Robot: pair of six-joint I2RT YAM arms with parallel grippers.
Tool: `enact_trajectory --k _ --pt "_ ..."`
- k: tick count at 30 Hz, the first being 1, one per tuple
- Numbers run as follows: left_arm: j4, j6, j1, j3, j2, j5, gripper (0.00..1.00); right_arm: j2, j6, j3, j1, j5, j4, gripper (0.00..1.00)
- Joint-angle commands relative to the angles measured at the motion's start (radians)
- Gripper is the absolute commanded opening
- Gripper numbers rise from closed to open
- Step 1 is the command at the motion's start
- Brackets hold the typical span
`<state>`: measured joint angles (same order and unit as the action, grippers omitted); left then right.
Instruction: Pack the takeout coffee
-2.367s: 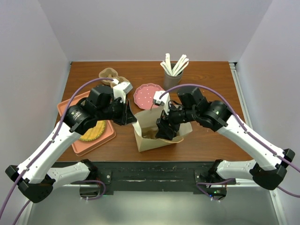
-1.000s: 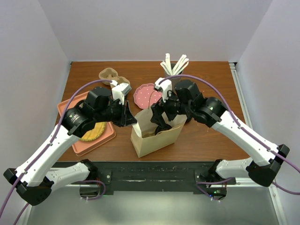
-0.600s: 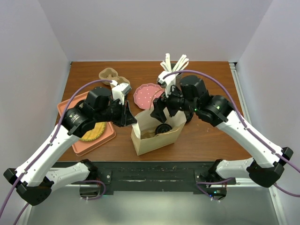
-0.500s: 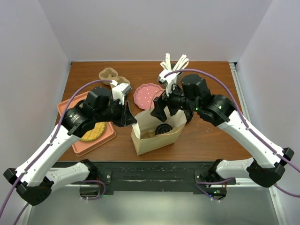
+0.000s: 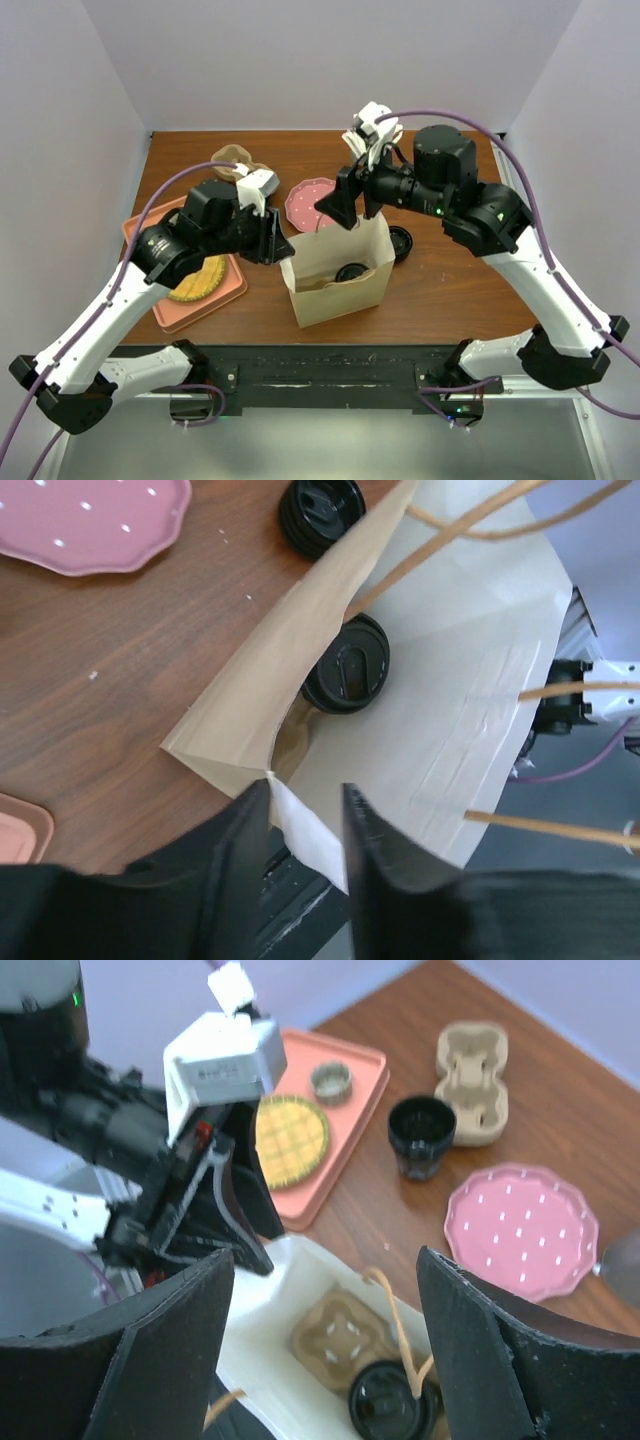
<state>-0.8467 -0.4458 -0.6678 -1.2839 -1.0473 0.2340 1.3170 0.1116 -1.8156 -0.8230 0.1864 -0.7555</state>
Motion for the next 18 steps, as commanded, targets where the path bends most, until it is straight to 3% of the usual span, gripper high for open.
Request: enact_trajectory --k 1,4,5,9,11,18 --pt "0.038 0.032 0.007 -0.094 0.012 -0.103 0.49 0.059 0.059 -0.12 0.005 -0.034 -0.008 0.73" --pt "0.064 0.042 0.007 -0.109 0.021 -0.119 0.58 0.085 0.108 -0.154 0.005 -0.235 0.033 0.71" --pt "0.08 0.05 0.007 -0.112 0.024 -0.119 0.62 0.091 0.118 -0.145 0.005 -0.366 0.048 0.7" --pt "0.127 0.084 0.005 -0.115 0.039 -0.15 0.69 0.177 0.08 -0.16 0.03 -0.624 0.105 0.68" --pt "0.152 0.084 0.005 -0.117 0.052 -0.176 0.74 0.256 0.073 -0.206 0.106 -0.645 0.116 0.66" --pt "0.222 0.105 0.007 -0.064 0.105 -0.231 0.84 0.533 0.094 -0.398 0.375 -0.495 0.107 0.61"
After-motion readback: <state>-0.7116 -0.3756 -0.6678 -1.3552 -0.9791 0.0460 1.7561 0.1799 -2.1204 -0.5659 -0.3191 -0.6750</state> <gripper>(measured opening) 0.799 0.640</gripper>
